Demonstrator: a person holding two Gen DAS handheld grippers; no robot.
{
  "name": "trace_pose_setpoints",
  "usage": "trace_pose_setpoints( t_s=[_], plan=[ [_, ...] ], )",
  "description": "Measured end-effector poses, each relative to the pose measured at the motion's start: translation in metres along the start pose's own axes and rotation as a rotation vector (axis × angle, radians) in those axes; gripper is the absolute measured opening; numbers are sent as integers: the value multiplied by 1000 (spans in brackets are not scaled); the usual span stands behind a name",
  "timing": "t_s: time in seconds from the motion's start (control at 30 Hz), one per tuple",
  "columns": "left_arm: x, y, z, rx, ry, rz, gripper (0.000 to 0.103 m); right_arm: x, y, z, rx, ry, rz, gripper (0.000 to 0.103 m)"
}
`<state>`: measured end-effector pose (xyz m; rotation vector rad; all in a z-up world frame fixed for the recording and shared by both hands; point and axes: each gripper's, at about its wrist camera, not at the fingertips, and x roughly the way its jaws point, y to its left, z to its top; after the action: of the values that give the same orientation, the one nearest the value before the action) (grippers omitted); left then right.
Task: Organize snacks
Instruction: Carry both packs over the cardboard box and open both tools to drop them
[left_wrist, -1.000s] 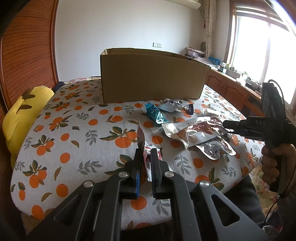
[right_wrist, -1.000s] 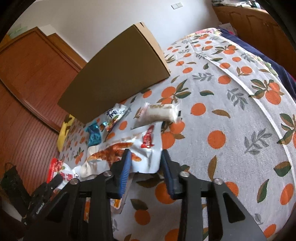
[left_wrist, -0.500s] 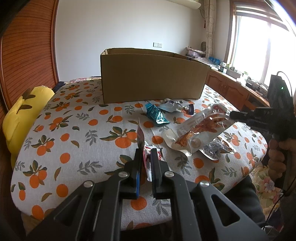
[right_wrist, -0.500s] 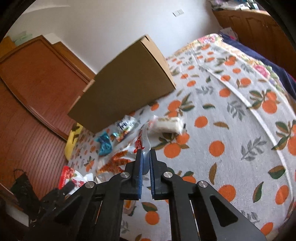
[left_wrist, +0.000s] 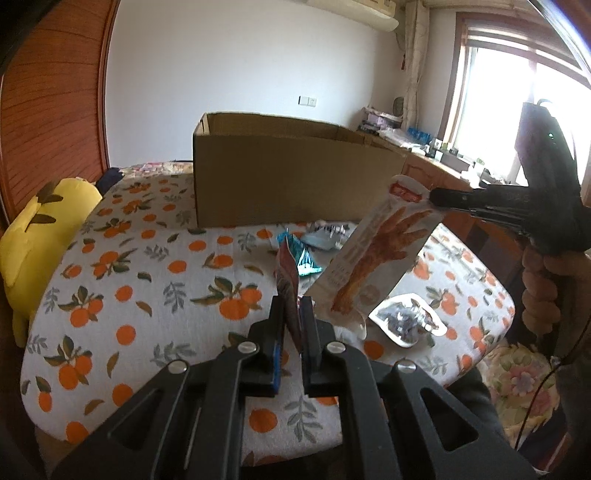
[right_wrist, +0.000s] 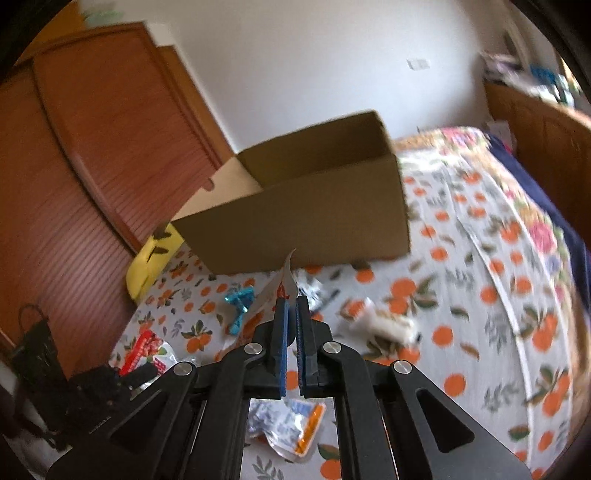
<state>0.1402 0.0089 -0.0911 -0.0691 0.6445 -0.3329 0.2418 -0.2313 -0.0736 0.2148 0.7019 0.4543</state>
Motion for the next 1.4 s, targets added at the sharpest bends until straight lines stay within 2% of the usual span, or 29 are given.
trace_pose_setpoints(
  t_s=[0.37,0.57,0.9,1.17,1.4],
  plan=[
    [-15,3,28,23,-70,17,4,1,33,33,-164,-5,-34,0],
    [-17,0,39,41,-79,-16,4,2,53,43,-284,-6,-94,0],
    [-22,-5,75,100,-137,-9,4,-1,77,55,-452,8,-176,0],
    [-17,-5,114,128,-188,-10,4,-17,89,82,-522,-29,-213,0],
    [-5,-2,155,151,-241,-10,4,-36,100,124,-568,-120,-258,0]
  ],
)
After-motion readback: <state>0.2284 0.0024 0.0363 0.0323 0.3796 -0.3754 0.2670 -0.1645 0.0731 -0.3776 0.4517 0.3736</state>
